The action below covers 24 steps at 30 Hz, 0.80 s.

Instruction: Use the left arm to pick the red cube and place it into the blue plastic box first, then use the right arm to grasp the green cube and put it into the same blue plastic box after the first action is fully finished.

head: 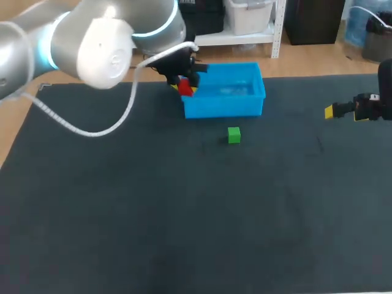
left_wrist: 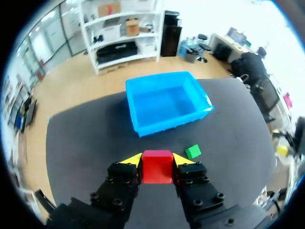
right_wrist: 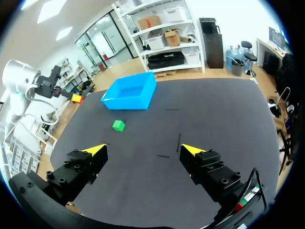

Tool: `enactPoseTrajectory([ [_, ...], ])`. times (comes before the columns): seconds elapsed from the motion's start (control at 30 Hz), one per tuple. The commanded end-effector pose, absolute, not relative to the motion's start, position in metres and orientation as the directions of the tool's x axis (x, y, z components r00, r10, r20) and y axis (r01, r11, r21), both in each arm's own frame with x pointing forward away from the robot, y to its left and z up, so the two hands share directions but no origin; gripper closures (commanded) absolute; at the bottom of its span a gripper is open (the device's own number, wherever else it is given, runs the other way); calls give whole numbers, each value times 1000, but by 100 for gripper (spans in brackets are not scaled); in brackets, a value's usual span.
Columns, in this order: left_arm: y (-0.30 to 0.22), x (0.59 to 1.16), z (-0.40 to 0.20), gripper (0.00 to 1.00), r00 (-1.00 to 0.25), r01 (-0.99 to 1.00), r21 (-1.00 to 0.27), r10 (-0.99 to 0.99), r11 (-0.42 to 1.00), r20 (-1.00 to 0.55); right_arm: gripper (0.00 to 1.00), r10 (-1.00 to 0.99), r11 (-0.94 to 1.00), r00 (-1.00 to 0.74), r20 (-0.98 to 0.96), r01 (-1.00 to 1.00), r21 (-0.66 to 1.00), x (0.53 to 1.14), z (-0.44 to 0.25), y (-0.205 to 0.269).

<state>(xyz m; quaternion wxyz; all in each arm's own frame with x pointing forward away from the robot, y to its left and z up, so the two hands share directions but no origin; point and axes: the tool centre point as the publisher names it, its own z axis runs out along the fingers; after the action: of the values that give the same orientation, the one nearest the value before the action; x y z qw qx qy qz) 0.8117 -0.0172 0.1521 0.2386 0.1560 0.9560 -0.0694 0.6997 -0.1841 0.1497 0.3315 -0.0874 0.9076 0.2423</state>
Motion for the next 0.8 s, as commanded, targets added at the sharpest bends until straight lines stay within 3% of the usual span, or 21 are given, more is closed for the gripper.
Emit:
enactPoseTrajectory([
  [0.03,-2,790,160,100,-705,422,-100,257,901,-662,0,1,866,-765,-644,-321,383,700,150,-185],
  [0.33,5,781,164,100,-615,513,-159,232,844,-753,0,1,866,-765,-644,-321,383,700,150,-185],
  [0.8,0,785,165,100,-596,549,-179,232,816,-768,0,1,866,-765,-644,-321,383,700,150,-185],
])
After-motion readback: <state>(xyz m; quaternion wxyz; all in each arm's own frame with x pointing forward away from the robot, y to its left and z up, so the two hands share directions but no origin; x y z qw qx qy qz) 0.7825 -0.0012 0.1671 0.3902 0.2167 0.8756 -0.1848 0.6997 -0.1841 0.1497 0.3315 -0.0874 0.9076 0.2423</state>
